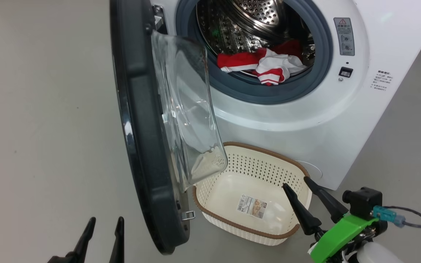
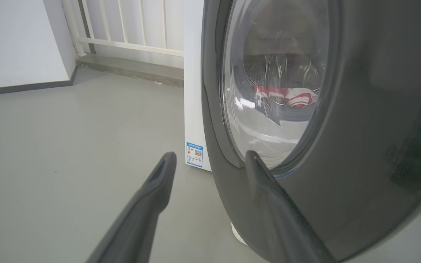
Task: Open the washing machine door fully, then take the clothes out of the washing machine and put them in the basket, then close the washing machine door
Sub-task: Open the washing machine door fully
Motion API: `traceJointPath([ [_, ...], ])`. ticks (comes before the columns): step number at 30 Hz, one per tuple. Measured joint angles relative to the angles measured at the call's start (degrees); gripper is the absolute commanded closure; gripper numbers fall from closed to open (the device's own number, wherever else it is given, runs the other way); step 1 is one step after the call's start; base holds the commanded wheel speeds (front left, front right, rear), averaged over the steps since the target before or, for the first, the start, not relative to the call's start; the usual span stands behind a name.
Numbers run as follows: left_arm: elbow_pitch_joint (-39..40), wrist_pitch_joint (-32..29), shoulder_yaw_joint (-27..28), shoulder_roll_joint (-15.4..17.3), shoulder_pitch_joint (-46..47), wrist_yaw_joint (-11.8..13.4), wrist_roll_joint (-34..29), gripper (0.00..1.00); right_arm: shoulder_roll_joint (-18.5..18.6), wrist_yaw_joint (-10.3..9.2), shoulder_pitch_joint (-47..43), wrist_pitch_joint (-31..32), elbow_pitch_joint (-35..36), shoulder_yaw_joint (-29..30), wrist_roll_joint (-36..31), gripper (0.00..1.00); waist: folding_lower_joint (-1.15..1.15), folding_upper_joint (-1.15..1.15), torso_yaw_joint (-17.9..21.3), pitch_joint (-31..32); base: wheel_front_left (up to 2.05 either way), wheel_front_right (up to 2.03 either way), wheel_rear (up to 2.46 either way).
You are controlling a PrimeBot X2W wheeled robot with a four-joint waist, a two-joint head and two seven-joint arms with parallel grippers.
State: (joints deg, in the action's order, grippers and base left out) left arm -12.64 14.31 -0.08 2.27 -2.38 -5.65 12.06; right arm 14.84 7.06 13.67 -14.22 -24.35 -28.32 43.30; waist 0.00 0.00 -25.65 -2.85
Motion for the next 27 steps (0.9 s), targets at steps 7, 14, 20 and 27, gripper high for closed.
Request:
traceJointPath([
  [7, 0.4, 0.0, 0.1, 0.0, 0.2, 0.0, 0.0, 0.0, -4.4, 0.0, -5.5, -0.1, 5.1, 11.2, -12.5, 0.0, 0.0, 0.0, -0.1, -0.2, 0.0, 0.0, 0.0],
  [14, 0.6, 0.0, 0.1, 0.0, 0.4, 0.0, 0.0, 0.0, -6.2, 0.0, -9.1, -0.2, 5.4, 13.4, -18.2, 0.0, 0.0, 0.0, -0.4, -0.3, 0.0, 0.0, 0.0],
  [20, 0.6, 0.0, 0.1, 0.0, 0.4, 0.0, 0.0, 0.0, -6.5, 0.0, -9.3, -0.2, 5.3, 14.4, -18.7, 0.0, 0.0, 0.0, -0.3, -0.2, 0.0, 0.0, 0.0],
  [27, 3.5, 0.0, 1.0, 0.0, 1.0, 0.4, 2.0, 1.0, -6.9, 0.0, -9.3, -0.2, 5.4, 14.6, -18.9, 0.0, 0.0, 0.0, 0.1, -0.1, 0.0, 0.0, 0.0],
])
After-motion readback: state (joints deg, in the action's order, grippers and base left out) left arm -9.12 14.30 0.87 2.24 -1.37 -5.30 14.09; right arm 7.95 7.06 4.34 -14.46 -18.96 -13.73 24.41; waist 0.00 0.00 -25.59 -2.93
